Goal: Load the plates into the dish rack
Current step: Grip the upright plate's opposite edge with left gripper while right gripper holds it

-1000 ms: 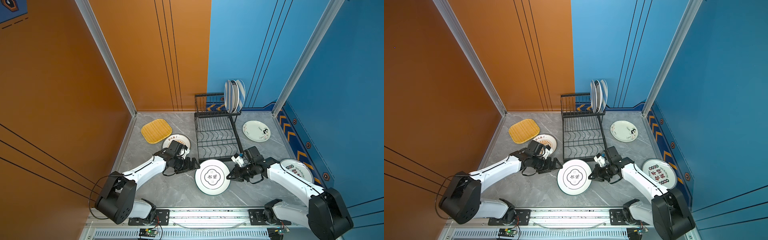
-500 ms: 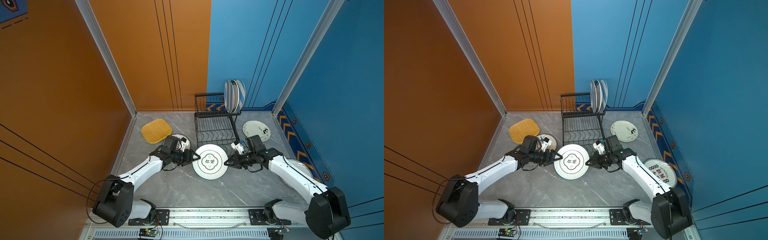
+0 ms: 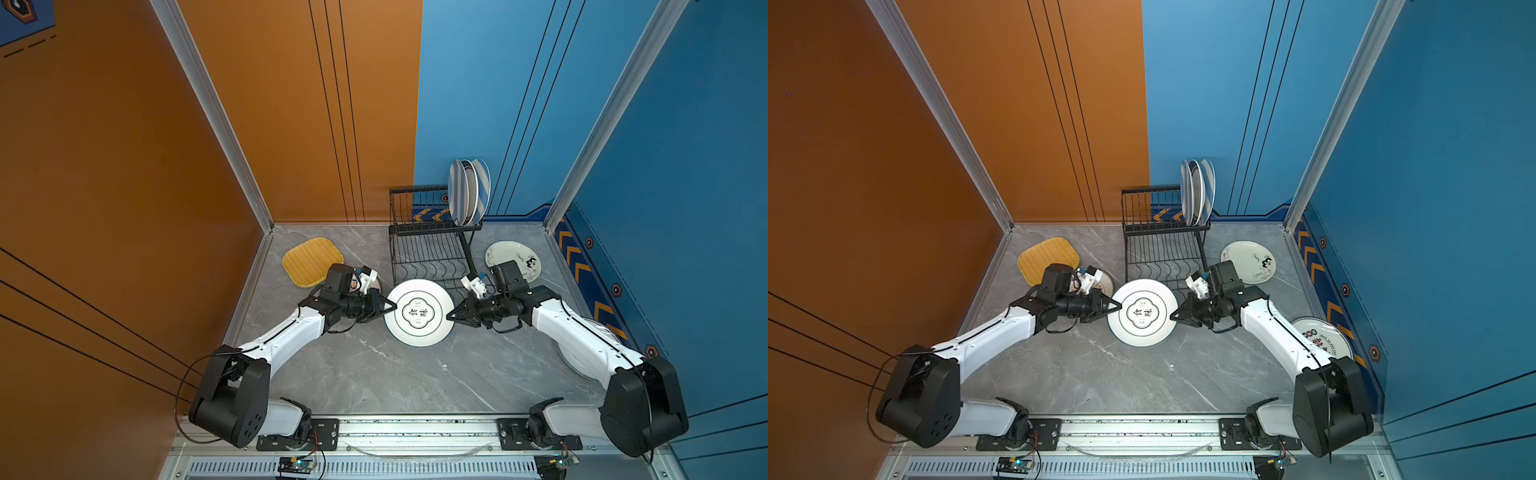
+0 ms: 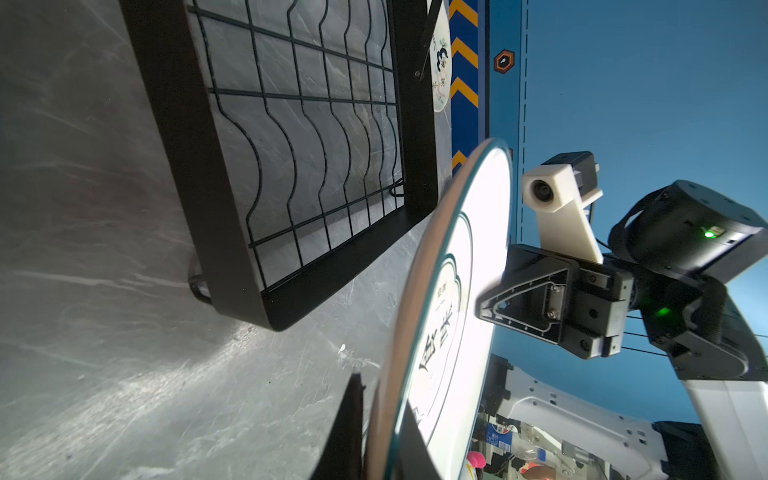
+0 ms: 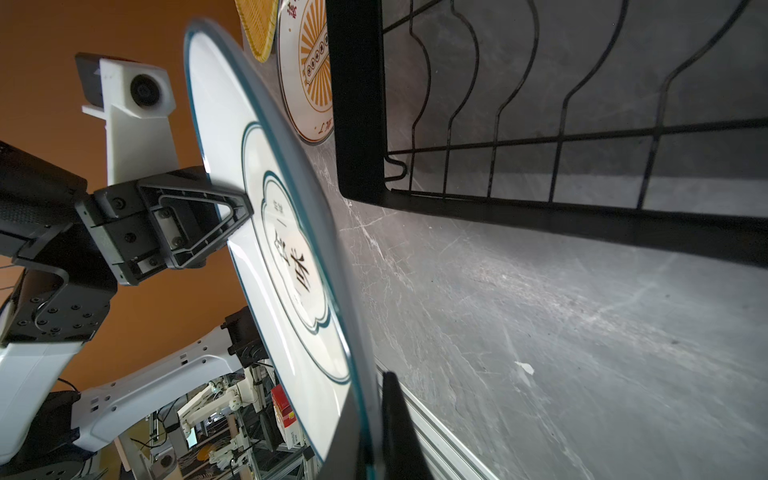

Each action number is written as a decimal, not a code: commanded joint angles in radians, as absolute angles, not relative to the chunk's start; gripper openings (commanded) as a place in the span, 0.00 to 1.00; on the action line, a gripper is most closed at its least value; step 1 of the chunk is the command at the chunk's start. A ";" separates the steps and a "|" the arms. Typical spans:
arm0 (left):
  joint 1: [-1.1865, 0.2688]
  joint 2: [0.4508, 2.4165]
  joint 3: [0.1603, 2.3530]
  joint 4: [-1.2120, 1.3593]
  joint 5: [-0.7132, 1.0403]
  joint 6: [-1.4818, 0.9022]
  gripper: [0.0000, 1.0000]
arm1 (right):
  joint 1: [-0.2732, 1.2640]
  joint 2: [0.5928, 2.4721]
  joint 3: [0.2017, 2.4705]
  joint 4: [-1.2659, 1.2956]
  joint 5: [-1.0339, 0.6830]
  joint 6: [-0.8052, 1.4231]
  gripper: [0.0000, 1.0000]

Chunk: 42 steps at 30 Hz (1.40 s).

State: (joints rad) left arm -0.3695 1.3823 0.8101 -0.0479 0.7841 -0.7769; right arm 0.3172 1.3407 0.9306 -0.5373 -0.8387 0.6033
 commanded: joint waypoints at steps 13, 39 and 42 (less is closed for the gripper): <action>-0.374 1.428 0.877 0.077 0.863 -0.851 0.00 | 0.318 1.410 0.972 -0.175 -0.965 0.766 0.47; -0.344 1.444 0.879 0.076 0.818 -0.854 0.48 | 0.270 1.438 1.094 -0.278 -0.888 0.771 0.00; -0.334 1.436 0.892 0.023 0.795 -0.824 0.60 | 0.276 1.434 1.211 -0.501 -0.773 0.642 0.00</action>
